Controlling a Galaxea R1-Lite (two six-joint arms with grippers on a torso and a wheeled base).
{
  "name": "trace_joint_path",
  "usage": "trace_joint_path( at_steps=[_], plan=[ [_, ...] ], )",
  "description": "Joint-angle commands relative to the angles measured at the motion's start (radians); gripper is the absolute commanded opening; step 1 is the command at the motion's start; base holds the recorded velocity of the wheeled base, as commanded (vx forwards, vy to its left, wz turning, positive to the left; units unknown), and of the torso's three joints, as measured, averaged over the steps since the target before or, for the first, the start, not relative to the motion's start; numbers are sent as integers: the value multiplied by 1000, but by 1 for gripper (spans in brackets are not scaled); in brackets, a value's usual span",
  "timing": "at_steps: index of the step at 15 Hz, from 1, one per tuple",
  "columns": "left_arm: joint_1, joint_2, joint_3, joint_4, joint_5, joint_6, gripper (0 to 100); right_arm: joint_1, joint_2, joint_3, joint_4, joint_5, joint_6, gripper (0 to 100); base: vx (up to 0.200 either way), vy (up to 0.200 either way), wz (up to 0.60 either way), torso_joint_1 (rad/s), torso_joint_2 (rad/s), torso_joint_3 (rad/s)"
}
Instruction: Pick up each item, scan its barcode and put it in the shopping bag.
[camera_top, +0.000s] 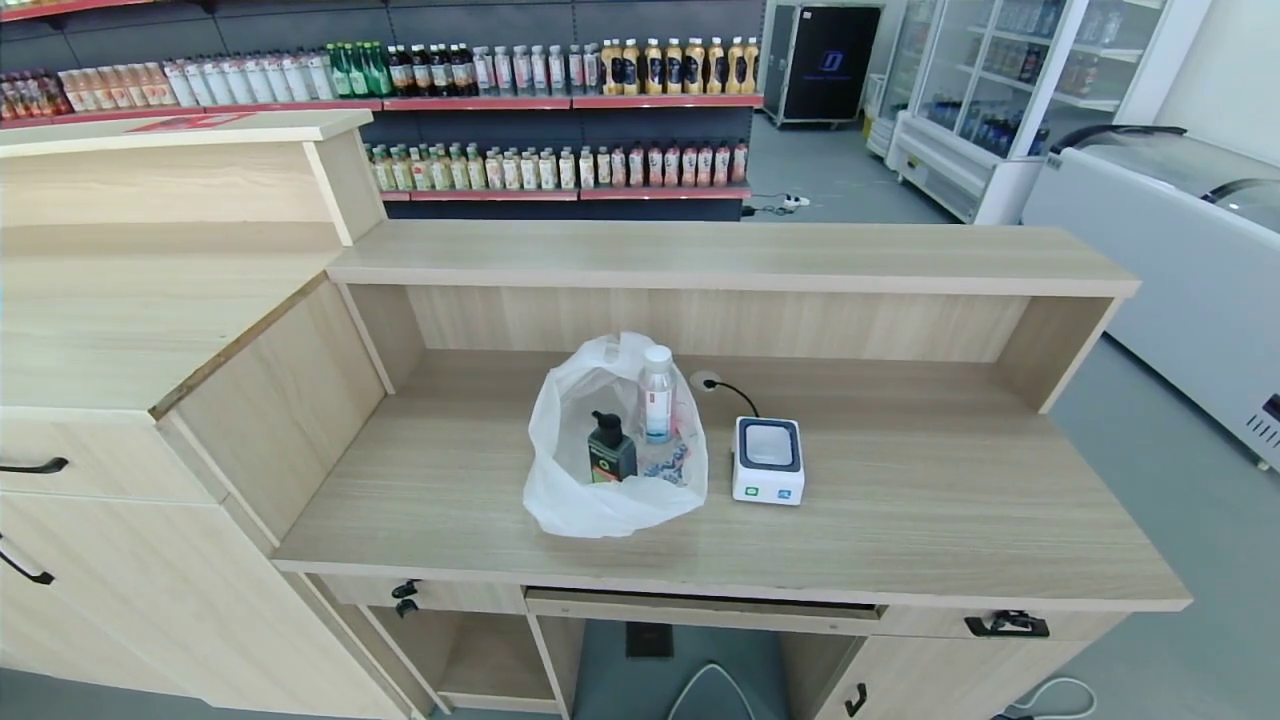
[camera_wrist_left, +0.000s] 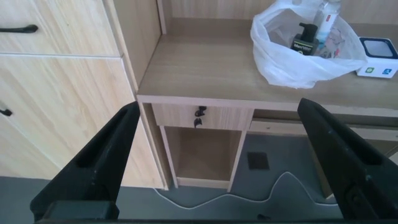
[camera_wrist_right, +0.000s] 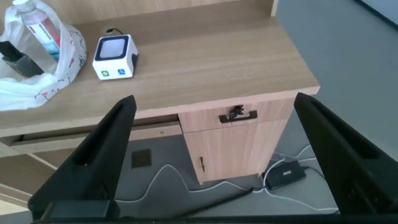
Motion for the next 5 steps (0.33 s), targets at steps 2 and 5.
trace_joint_path(
  at_steps=[2, 5],
  plan=[
    [0, 0, 0, -1, 0, 0, 100, 1, -16, 0, 0, 0, 0, 100, 0, 0, 0, 0, 0, 0],
    [0, 0, 0, -1, 0, 0, 100, 1, -14, 0, 0, 0, -1, 100, 0, 0, 0, 0, 0, 0]
  ],
)
